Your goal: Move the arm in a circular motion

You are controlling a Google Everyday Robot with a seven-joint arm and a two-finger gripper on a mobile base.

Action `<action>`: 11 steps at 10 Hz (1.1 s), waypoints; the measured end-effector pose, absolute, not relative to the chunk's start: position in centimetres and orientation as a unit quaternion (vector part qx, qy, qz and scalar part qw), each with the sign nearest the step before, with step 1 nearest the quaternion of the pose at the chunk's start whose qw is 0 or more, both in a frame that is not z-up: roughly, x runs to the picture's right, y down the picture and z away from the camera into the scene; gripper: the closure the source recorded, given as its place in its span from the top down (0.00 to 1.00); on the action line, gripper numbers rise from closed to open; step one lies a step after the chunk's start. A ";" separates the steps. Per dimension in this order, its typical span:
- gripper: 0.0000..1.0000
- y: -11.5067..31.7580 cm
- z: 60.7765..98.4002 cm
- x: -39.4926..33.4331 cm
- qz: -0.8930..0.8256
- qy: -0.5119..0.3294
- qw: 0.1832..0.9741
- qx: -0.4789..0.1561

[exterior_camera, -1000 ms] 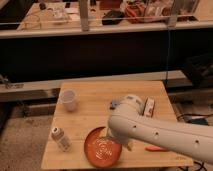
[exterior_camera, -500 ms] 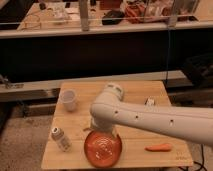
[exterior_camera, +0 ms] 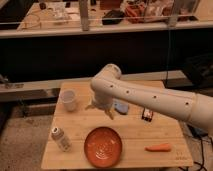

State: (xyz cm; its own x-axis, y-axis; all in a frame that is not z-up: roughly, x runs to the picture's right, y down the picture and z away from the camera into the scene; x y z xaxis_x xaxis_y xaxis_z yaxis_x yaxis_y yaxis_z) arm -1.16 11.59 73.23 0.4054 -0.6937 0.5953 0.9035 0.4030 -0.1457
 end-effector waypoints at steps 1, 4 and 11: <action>0.80 11.4 73.9 0.0 -0.479 -0.224 0.815 -0.238; 0.80 11.5 75.4 7.3 -0.414 -0.212 0.847 -0.258; 0.80 18.8 69.5 14.5 -0.366 -0.193 0.861 -0.297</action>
